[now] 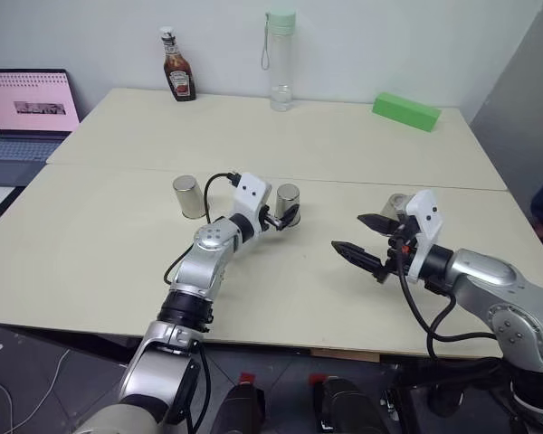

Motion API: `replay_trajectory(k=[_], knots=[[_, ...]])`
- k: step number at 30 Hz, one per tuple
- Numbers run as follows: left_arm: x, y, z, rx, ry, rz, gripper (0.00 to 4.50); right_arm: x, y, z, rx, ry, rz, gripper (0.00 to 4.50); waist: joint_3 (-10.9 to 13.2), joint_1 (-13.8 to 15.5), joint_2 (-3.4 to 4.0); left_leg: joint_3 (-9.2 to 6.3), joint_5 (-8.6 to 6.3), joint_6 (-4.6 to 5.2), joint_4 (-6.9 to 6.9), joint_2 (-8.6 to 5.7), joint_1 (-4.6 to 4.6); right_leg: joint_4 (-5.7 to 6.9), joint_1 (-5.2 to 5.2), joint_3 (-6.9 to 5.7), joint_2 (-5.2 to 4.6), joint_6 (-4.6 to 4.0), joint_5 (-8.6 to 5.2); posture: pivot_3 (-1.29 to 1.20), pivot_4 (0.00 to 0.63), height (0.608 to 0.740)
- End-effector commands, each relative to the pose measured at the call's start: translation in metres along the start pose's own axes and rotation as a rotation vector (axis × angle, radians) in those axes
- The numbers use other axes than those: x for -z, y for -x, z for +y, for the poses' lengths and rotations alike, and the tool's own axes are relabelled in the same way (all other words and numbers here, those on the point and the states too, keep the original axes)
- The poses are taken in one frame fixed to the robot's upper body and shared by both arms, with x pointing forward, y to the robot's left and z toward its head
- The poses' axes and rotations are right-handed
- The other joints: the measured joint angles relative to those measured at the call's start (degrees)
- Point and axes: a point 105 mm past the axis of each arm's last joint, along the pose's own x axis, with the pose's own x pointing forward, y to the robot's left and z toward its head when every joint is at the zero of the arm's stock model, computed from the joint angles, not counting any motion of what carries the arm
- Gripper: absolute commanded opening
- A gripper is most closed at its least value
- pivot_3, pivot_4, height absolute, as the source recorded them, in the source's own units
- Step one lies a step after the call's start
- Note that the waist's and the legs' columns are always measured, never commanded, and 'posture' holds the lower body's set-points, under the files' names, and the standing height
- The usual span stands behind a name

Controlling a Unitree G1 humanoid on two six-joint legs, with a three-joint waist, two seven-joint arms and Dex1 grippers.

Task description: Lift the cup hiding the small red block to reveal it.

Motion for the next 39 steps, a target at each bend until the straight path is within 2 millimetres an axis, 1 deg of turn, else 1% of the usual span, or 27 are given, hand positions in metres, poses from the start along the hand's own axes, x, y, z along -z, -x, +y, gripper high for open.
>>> replay_trajectory(k=[1, 6, 7, 8, 10, 12, 13, 15, 18, 19, 22, 24, 25, 26, 28, 30, 32, 34, 36, 37, 38, 39], knots=[[-0.006, -0.014, 0.0, 0.008, -0.019, -0.034, 4.5, -0.005, 0.009, 0.004, 0.042, 0.023, -0.021, 4.48, 0.0, 0.15, 0.0, -0.02, 0.0, 0.0, 0.0, 0.01, 0.01, 0.01, 0.01, -0.02, 0.01, 0.0, 0.0, 0.0, 0.15, 0.74], [-0.006, -0.025, -0.001, 0.025, 0.003, -0.048, 4.5, -0.006, 0.014, 0.007, 0.082, 0.013, -0.03, 4.48, 0.0, 0.04, -0.01, 0.05, 0.0, 0.0, 0.03, 0.01, -0.01, 0.0, -0.01, 0.0, 0.04, 0.06, 0.03, 0.0, 0.15, 0.74], [-0.007, -0.026, -0.002, 0.034, 0.01, -0.057, 4.14, -0.006, 0.015, 0.006, 0.091, 0.012, -0.029, 4.5, 0.0, 0.05, -0.01, 0.04, 0.0, 0.0, 0.03, 0.01, -0.02, -0.02, -0.01, -0.01, 0.04, 0.06, 0.03, 0.0, 0.15, 0.74], [-0.008, -0.027, -0.003, 0.042, 0.02, -0.066, 4.04, -0.006, 0.017, 0.006, 0.1, 0.011, -0.027, 4.5, 0.0, 0.04, -0.01, 0.04, 0.0, 0.0, 0.02, 0.0, -0.02, -0.02, -0.01, -0.01, 0.04, 0.06, 0.03, 0.0, 0.15, 0.74], [-0.009, -0.028, -0.004, 0.052, 0.026, -0.075, 3.56, -0.005, 0.02, 0.003, 0.119, 0.011, -0.02, 4.5, 0.0, 0.03, -0.01, 0.04, 0.0, 0.0, 0.0, 0.01, -0.02, -0.03, -0.01, -0.02, 0.04, 0.06, 0.03, 0.0, 0.15, 0.74], [-0.01, -0.028, -0.002, 0.044, 0.03, -0.08, 3.33, -0.006, 0.022, 0.0, 0.138, 0.008, -0.022, 4.5, 0.0, 0.05, -0.01, 0.04, 0.0, 0.0, 0.0, 0.01, -0.02, -0.03, -0.02, -0.02, 0.05, 0.06, 0.03, 0.0, 0.15, 0.74], [-0.01, -0.028, 0.0, 0.036, 0.033, -0.082, 3.02, -0.006, 0.023, -0.001, 0.144, 0.005, -0.026, 4.5, 0.0, 0.1, -0.01, 0.04, 0.0, 0.0, 0.0, 0.01, -0.02, -0.02, -0.01, -0.02, 0.05, 0.06, 0.03, 0.0, 0.15, 0.74], [-0.011, -0.027, 0.004, 0.025, 0.035, -0.087, 2.68, -0.008, 0.024, -0.004, 0.155, 0.005, -0.031, 4.5, 0.0, 0.1, -0.01, 0.03, 0.0, 0.0, 0.02, 0.01, -0.02, -0.02, 0.0, -0.02, 0.04, 0.07, 0.03, 0.0, 0.15, 0.74], [-0.017, -0.024, 0.009, 0.009, 0.026, -0.11, 2.68, -0.009, 0.024, -0.006, 0.16, 0.008, -0.029, 4.5, 0.0, 0.05, -0.01, 0.04, 0.0, 0.0, 0.02, 0.01, -0.01, -0.01, -0.01, -0.02, 0.05, 0.07, 0.04, 0.0, 0.15, 0.74], [-0.024, -0.022, 0.013, -0.003, 0.03, -0.131, 2.68, -0.009, 0.023, -0.006, 0.156, 0.009, -0.028, 4.5, 0.0, 0.05, -0.01, 0.04, 0.0, 0.0, 0.02, 0.02, -0.01, -0.02, -0.01, -0.02, 0.05, 0.07, 0.04, 0.0, 0.15, 0.74], [-0.052, -0.013, 0.028, -0.038, 0.048, -0.203, 2.68, -0.009, 0.022, -0.006, 0.151, 0.006, -0.028, 4.5, 0.01, 0.03, -0.01, 0.03, 0.0, 0.0, 0.01, 0.04, -0.05, -0.02, -0.04, -0.02, 0.07, 0.07, 0.04, 0.0, 0.15, 0.74], [-0.065, -0.003, 0.035, -0.062, 0.047, -0.223, 2.68, -0.009, 0.021, -0.007, 0.15, 0.004, -0.028, 4.5, 0.01, -0.03, -0.01, 0.02, 0.0, 0.0, 0.01, 0.05, -0.07, -0.02, -0.05, -0.01, 0.07, 0.07, 0.04, 0.0, 0.15, 0.74], [-0.068, 0.004, 0.04, -0.083, 0.047, -0.218, 2.68, -0.009, 0.021, -0.007, 0.149, 0.0, -0.032, 4.5, 0.0, -0.07, -0.01, 0.02, 0.0, 0.0, 0.01, 0.05, -0.06, -0.02, -0.05, 0.0, 0.06, 0.07, 0.04, 0.0, 0.15, 0.74], [-0.065, 0.01, 0.044, -0.111, 0.048, -0.2, 2.68, -0.009, 0.02, -0.007, 0.147, -0.005, -0.035, 4.5, 0.0, -0.19, -0.01, 0.03, 0.0, 0.0, 0.0, 0.05, -0.04, -0.02, -0.04, 0.01, 0.06, 0.07, 0.04, 0.0, 0.15, 0.74], [-0.052, 0.02, 0.05, -0.149, 0.039, -0.152, 2.68, -0.009, 0.019, -0.007, 0.143, -0.014, -0.04, 4.5, -0.02, -0.26, 0.02, 0.05, 0.0, 0.0, -0.04, 0.06, 0.04, -0.01, -0.01, 0.04, 0.06, 0.07, 0.03, 0.0, 0.15, 0.74], [-0.029, 0.028, 0.052, -0.181, 0.032, -0.079, 2.68, -0.007, 0.016, -0.004, 0.128, -0.022, -0.035, 4.5, -0.05, -0.29, 0.08, 0.05, 0.0, -0.01, -0.04, 0.07, 0.07, 0.01, 0.0, 0.05, 0.06, 0.07, 0.03, 0.0, 0.15, 0.74], [-0.015, 0.032, 0.052, -0.196, 0.06, -0.044, 2.68, -0.006, 0.015, -0.003, 0.117, -0.023, -0.029, 4.5, -0.05, -0.21, 0.07, 0.02, 0.01, -0.01, -0.02, 0.07, 0.09, 0.03, 0.02, 0.03, 0.06, 0.07, 0.03, 0.0, 0.15, 0.74], [-0.007, 0.034, 0.049, -0.198, 0.106, -0.029, 2.68, -0.007, 0.014, -0.004, 0.113, -0.019, -0.028, 4.5, -0.03, -0.17, 0.06, 0.02, 0.01, -0.01, 0.03, 0.08, 0.07, 0.05, 0.02, 0.01, 0.07, 0.07, 0.04, 0.0, 0.15, 0.74], [0.001, 0.035, 0.047, -0.195, 0.1, -0.005, 2.68, -0.009, 0.014, -0.007, 0.115, -0.012, -0.029, 4.5, -0.03, 0.18, 0.05, -0.02, 0.01, -0.01, 0.13, 0.08, 0.0, 0.05, 0.01, -0.01, 0.06, 0.08, 0.04, 0.0, 0.15, 0.74], [0.005, 0.035, 0.048, -0.2, 0.096, 0.007, 3.03, -0.01, 0.014, -0.008, 0.116, -0.008, -0.029, 4.5, -0.04, 0.18, 0.05, -0.02, 0.01, -0.01, 0.18, 0.06, 0.01, 0.05, 0.05, -0.03, 0.06, 0.1, 0.06, 0.0, 0.15, 0.74], [0.008, 0.036, 0.048, -0.203, 0.102, 0.017, 3.03, -0.011, 0.014, -0.009, 0.115, -0.006, -0.029, 4.5, -0.04, 0.19, 0.05, -0.01, 0.01, -0.01, 0.18, 0.05, 0.01, 0.05, 0.05, -0.03, 0.06, 0.12, 0.07, 0.0, 0.15, 0.74], [0.011, 0.036, 0.048, -0.199, 0.101, 0.025, 3.4, -0.012, 0.014, -0.009, 0.113, -0.004, -0.029, 4.5, -0.04, 0.19, 0.05, 0.0, 0.01, -0.01, 0.18, 0.04, 0.01, 0.04, 0.06, -0.02, 0.05, 0.12, 0.07, 0.0, 0.15, 0.74]])
